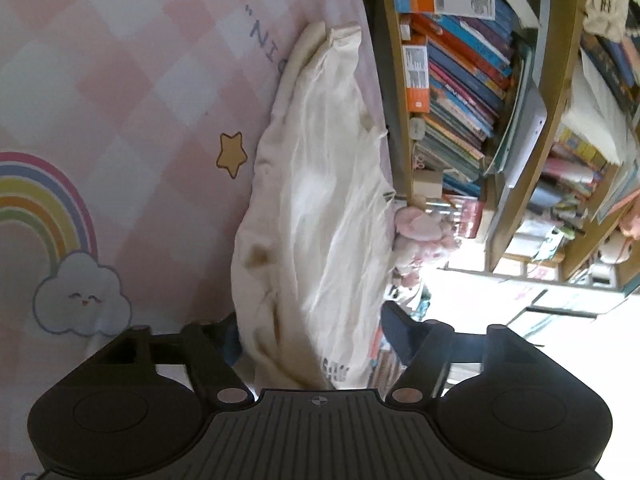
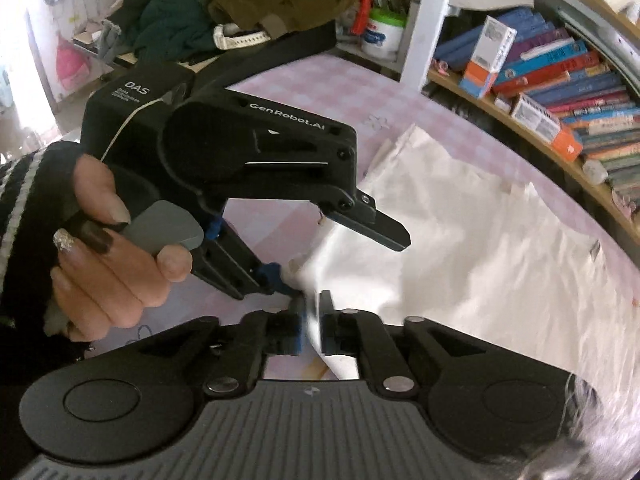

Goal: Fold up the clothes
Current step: 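Close the right tool on the folded edge and straighten it, then grip the beige T-shirt edge with both tools and lift it off the bed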

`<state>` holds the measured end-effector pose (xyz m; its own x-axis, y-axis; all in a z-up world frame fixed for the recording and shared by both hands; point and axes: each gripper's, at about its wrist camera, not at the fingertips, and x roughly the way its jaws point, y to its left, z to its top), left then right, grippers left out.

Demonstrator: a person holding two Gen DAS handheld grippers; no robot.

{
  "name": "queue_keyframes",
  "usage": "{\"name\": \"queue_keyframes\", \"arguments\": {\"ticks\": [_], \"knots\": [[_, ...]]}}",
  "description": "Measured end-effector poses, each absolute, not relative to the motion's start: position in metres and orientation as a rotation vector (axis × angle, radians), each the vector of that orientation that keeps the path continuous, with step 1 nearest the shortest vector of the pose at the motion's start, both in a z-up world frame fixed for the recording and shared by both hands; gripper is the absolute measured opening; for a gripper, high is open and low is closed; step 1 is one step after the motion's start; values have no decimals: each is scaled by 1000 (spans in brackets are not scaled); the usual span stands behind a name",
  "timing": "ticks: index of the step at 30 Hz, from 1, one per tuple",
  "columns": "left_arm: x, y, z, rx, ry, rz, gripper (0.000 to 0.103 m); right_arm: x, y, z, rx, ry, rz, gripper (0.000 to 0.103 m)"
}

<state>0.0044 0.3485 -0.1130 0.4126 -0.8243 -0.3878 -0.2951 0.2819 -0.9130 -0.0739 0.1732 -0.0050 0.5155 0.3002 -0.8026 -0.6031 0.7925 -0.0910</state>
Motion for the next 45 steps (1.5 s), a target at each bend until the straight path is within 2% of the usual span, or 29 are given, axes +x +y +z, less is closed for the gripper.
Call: {"name": "queue_keyframes", "arguments": {"ticks": [2, 8, 10, 11, 14, 16, 18, 22, 25, 34, 40, 45], "knots": [[5, 347, -114, -1266, 1152, -478, 55, -77, 167, -3, -373, 864, 533, 37], [7, 343, -115, -1205, 1173, -456, 35, -72, 133, 1, -285, 892, 426, 58], [8, 341, -116, -1183, 1182, -448, 23, -69, 116, 4, -239, 897, 368, 63], [9, 340, -118, -1165, 1203, -437, 21, -66, 107, 5, -213, 900, 334, 66], [8, 339, -124, -1158, 1226, -415, 14, -51, 83, 10, -135, 911, 231, 67], [8, 341, -126, -1161, 1219, -408, 5, -36, 72, 16, -102, 897, 193, 70], [7, 341, -124, -1158, 1201, -416, 3, -18, 68, 21, -79, 891, 170, 78], [6, 341, -112, -1106, 1151, -474, 2, 26, 73, 30, -48, 907, 144, 86], [6, 340, -102, -1070, 1122, -503, 2, 65, 101, 26, -51, 978, 147, 86], [4, 339, -90, -970, 1100, -548, 2, 137, 201, -1, -310, 1124, 269, 87], [5, 333, -78, -886, 1073, -596, 2, 144, 260, -15, -380, 1150, 329, 86], [6, 329, -68, -816, 1050, -635, 2, 143, 303, -40, -574, 1161, 292, 84]]}}
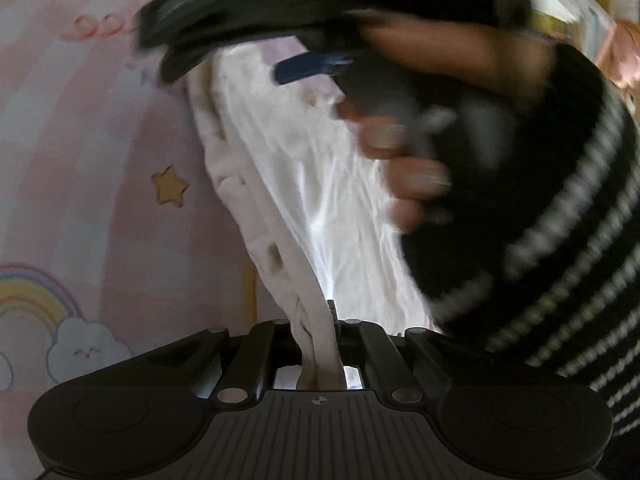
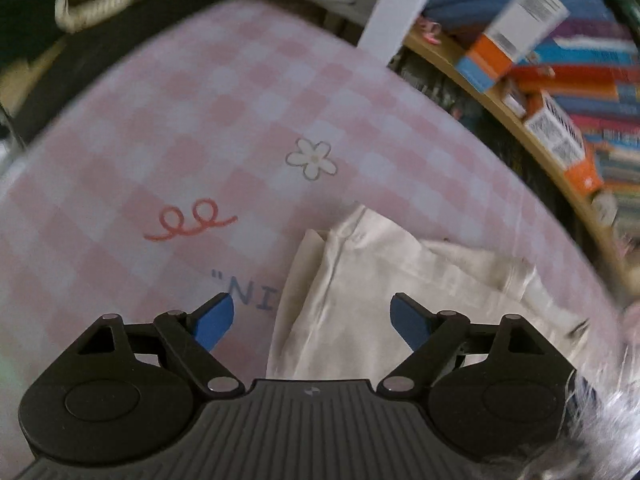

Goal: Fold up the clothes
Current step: 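Grip the beige T-shirt edge with both tools and lift it off the bed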

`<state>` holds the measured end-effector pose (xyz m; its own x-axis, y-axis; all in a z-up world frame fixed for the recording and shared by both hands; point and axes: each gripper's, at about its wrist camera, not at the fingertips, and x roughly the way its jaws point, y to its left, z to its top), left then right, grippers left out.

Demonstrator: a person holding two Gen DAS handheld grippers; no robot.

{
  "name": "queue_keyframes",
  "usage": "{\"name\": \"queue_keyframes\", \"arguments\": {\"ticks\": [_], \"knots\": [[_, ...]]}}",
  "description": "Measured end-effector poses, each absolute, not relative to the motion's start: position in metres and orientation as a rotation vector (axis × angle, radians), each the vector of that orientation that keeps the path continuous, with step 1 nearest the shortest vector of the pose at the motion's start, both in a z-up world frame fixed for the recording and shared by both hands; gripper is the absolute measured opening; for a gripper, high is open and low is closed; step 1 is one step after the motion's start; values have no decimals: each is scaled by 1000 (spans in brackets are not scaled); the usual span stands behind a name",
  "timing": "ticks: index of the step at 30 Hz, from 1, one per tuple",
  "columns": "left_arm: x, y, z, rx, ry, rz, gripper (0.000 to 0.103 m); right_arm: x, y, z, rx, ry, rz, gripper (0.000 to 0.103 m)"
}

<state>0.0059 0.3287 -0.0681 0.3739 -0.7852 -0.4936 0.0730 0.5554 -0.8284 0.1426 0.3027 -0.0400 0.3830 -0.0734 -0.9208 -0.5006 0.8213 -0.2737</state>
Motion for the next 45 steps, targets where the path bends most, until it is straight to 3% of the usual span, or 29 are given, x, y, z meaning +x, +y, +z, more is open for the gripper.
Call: {"name": "queue_keyframes", "arguments": {"ticks": [7, 10, 12, 14, 17, 33, 45], "knots": [[8, 323, -57, -744, 1010, -678, 2, 149, 305, -56, -646, 1208, 236, 81], [8, 320, -55, -735, 1002, -688, 2, 151, 300, -56, -624, 1225, 236, 75], [9, 318, -54, -730, 997, -692, 2, 153, 293, -56, -588, 1240, 229, 64], [8, 316, -52, -718, 990, -686, 2, 156, 285, -55, -550, 1257, 229, 29], [4, 312, -42, -676, 942, -668, 2, 155, 271, -47, -500, 1244, 252, 12], [6, 205, 35, -448, 780, -884, 2, 140, 82, 76, -260, 1022, 259, 9], [14, 31, 39, -245, 883, -893, 2, 145, -102, 82, -136, 962, 290, 9]]}}
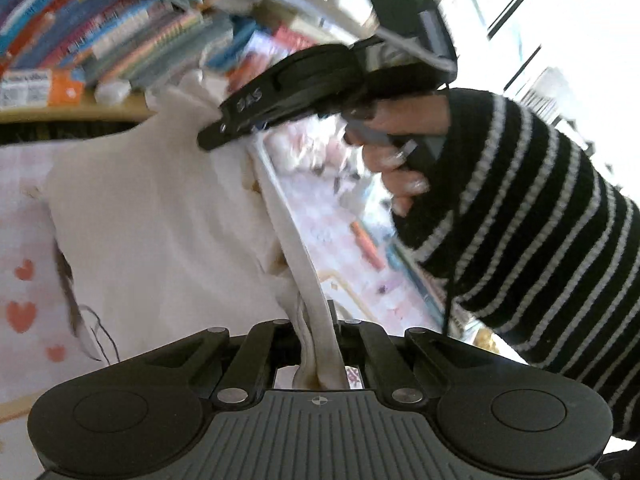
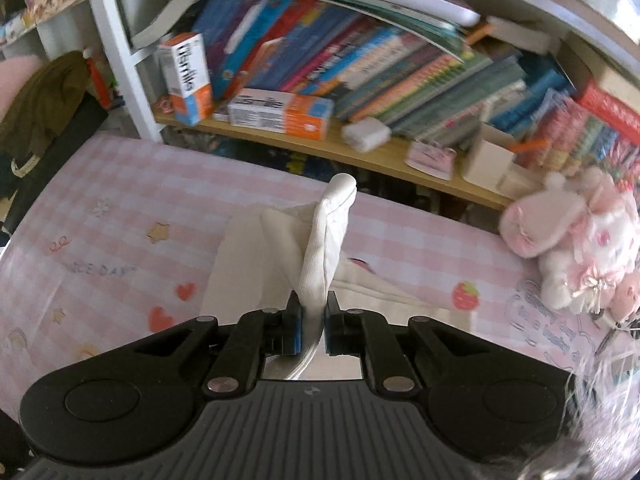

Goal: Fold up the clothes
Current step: 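Grip the beige T-shirt edge with both tools and lift it off the bed, then lay the shirt flat on the bed and open both tools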

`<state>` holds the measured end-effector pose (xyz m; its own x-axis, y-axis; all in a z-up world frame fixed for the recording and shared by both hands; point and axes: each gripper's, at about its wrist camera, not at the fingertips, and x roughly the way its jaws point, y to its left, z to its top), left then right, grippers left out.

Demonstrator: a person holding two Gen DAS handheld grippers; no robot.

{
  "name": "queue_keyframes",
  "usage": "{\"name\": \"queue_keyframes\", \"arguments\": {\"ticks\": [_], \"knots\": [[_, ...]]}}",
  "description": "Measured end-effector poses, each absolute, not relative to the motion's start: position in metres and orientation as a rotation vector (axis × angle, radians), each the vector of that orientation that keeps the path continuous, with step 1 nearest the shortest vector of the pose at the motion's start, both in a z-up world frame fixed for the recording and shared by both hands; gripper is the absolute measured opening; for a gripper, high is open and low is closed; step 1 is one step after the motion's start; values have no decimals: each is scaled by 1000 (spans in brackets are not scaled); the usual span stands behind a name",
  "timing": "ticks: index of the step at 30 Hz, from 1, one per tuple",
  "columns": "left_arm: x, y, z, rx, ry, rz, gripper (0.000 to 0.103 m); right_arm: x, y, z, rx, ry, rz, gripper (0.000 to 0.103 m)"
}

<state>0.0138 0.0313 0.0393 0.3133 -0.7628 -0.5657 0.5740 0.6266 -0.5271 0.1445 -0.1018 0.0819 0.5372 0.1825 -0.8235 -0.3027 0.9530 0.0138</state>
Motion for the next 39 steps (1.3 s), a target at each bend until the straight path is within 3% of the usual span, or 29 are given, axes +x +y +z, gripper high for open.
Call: {"name": "queue_keyframes", "arguments": {"ticks": [17, 19, 22, 24, 25, 34, 39], "knots": [[29, -98, 12, -96, 1039, -760, 7, 159, -222, 32, 15, 1029, 369, 9], [20, -100, 10, -101, 1052, -783, 23, 159, -230, 17, 15, 1075, 335, 9], [10, -93, 11, -201, 1053, -843, 37, 156, -244, -5, -50, 1096, 199, 35], [1, -80, 16, -285, 1026, -862, 51, 146, -257, -10, -70, 1078, 155, 38], [-4, -71, 17, -322, 1005, -850, 53, 138, -266, -8, -42, 1078, 167, 38], [-22, 16, -19, -340, 984, -439, 49, 8, -296, 20, 243, 1141, 420, 44], [-27, 29, -32, -339, 966, -333, 49, -33, -288, -6, 356, 1259, 342, 41]]}}
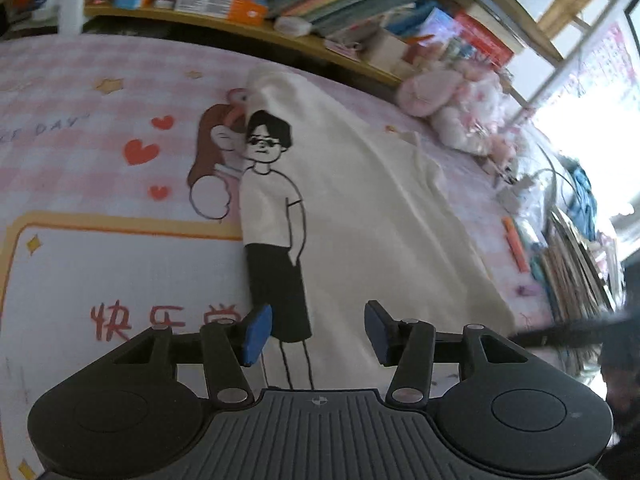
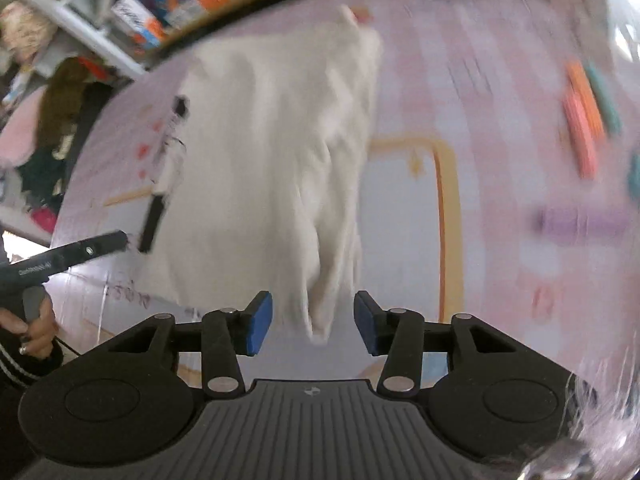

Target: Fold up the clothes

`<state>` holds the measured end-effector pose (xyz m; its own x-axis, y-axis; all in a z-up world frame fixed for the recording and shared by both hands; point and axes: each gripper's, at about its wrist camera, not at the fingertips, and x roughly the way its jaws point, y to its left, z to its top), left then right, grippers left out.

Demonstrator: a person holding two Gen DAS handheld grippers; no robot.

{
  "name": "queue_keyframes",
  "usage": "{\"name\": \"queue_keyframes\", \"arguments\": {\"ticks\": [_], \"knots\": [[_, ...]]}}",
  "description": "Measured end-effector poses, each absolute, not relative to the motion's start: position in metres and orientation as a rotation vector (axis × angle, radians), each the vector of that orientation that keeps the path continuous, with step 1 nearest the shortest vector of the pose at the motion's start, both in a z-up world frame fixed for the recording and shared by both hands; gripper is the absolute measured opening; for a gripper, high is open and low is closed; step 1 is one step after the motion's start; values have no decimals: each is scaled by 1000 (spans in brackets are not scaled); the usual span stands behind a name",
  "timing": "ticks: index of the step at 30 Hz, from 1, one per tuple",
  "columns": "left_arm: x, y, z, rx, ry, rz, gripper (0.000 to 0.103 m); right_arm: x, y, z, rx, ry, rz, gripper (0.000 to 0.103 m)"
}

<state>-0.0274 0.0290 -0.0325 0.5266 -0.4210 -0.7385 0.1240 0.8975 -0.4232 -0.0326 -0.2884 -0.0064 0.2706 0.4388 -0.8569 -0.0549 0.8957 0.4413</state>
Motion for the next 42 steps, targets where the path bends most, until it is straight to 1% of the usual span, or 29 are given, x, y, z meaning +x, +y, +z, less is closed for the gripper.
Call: {"name": "queue_keyframes", "arguments": {"ticks": [1, 3, 4, 6, 11, 13, 14, 17, 18, 19, 21, 22, 23, 25, 26, 29, 33, 37, 42], "knots": [[-26, 28, -35, -349, 967, -331, 49, -35, -288, -13, 394, 1278, 328, 37], [-28, 24, -35, -357, 969, -333, 49, -39, -288, -21, 488, 1290, 312, 21], [-29, 25, -36, -356, 973, -329, 49, -40, -288, -18, 499, 1282, 315, 7], [-29, 26, -38, -352, 981, -322, 49, -42, -288, -7, 511, 1256, 327, 7], [-31, 28, -43, -344, 1001, -306, 49, -47, -282, 78, 471, 967, 486, 6], [-31, 28, -45, -341, 1009, -299, 49, -45, -282, 86, 436, 937, 483, 6], [-32, 29, -46, -340, 1013, -295, 49, -43, -281, 76, 391, 971, 448, 6], [-32, 30, -49, -335, 1025, -285, 49, -30, -293, 10, 312, 1184, 288, 6], [-32, 31, -49, -333, 1027, -282, 49, -29, -299, -7, 313, 1224, 257, 6], [-27, 34, -45, -330, 1014, -278, 49, -30, -301, -13, 322, 1232, 260, 6], [-18, 40, -36, -324, 989, -270, 50, -29, -303, -12, 327, 1250, 282, 11], [-13, 43, -32, -321, 977, -266, 51, -27, -303, -5, 323, 1243, 302, 17], [-8, 46, -27, -318, 965, -261, 51, -24, -303, 3, 323, 1225, 322, 33], [2, 52, -19, -313, 940, -253, 51, -12, -311, 24, 351, 1136, 364, 49], [7, 55, -14, -310, 927, -249, 51, -2, -315, 31, 365, 1095, 376, 53], [41, 59, -6, -308, 884, -235, 52, 46, -313, 29, 331, 1039, 363, 54], [102, 63, -11, -362, 873, -206, 52, 124, -296, 3, 277, 1053, 271, 53], [146, 67, -25, -468, 886, -205, 53, 164, -294, -16, 278, 1084, 198, 53], [186, 67, -49, -531, 933, -189, 53, 187, -292, -29, 279, 1103, 151, 50]]}}
